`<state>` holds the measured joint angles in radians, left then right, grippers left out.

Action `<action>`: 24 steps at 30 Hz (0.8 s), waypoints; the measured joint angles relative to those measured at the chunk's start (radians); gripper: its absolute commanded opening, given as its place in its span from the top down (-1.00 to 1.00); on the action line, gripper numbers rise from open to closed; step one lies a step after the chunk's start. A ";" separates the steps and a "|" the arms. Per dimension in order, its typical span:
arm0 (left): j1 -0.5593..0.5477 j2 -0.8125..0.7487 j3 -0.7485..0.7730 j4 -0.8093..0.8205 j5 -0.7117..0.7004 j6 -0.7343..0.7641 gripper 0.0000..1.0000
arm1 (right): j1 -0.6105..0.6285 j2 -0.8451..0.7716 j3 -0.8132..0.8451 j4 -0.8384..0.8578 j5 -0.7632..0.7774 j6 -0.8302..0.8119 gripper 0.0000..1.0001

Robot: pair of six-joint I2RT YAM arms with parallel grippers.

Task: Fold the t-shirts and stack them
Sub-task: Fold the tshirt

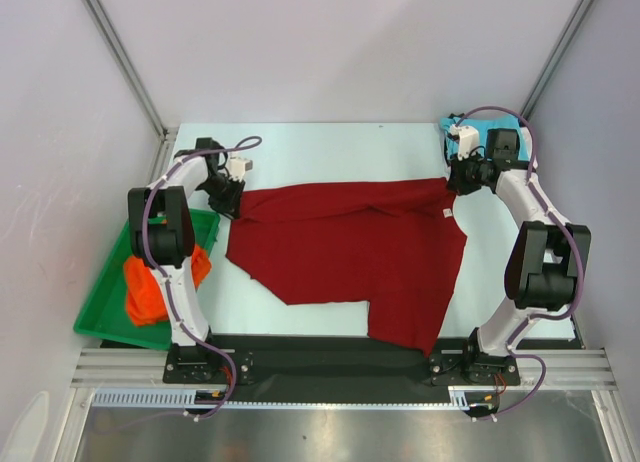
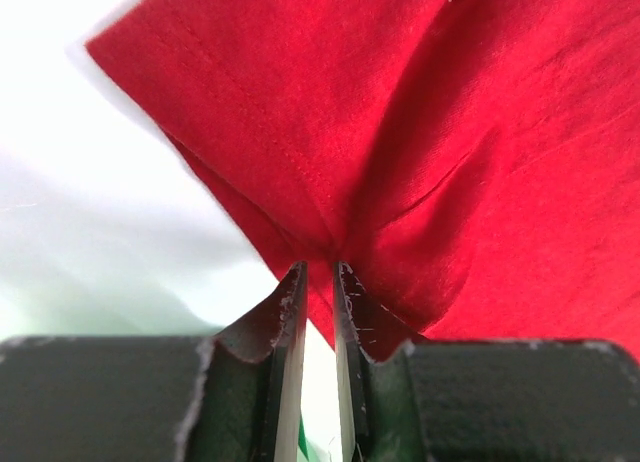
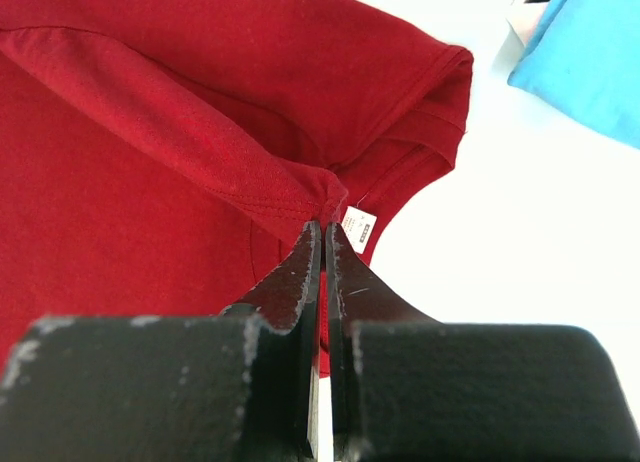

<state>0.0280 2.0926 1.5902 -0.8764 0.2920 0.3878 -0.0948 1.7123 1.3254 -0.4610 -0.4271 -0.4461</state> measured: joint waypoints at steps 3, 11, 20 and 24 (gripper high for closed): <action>-0.002 0.000 -0.022 0.011 -0.010 0.021 0.59 | 0.000 0.005 0.002 0.002 0.000 0.000 1.00; -0.010 -0.028 -0.068 0.053 -0.042 0.042 0.61 | 0.000 0.016 0.006 0.006 0.000 -0.001 1.00; -0.019 -0.041 0.025 0.014 -0.051 0.031 0.68 | 0.000 0.016 0.007 0.007 0.001 -0.003 1.00; -0.048 -0.056 0.035 0.012 -0.043 0.029 0.70 | 0.001 0.016 0.007 0.007 0.002 -0.003 1.00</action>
<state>-0.0196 2.0365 1.6253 -0.8642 0.2493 0.4171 -0.0940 1.7287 1.3323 -0.4541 -0.4252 -0.4488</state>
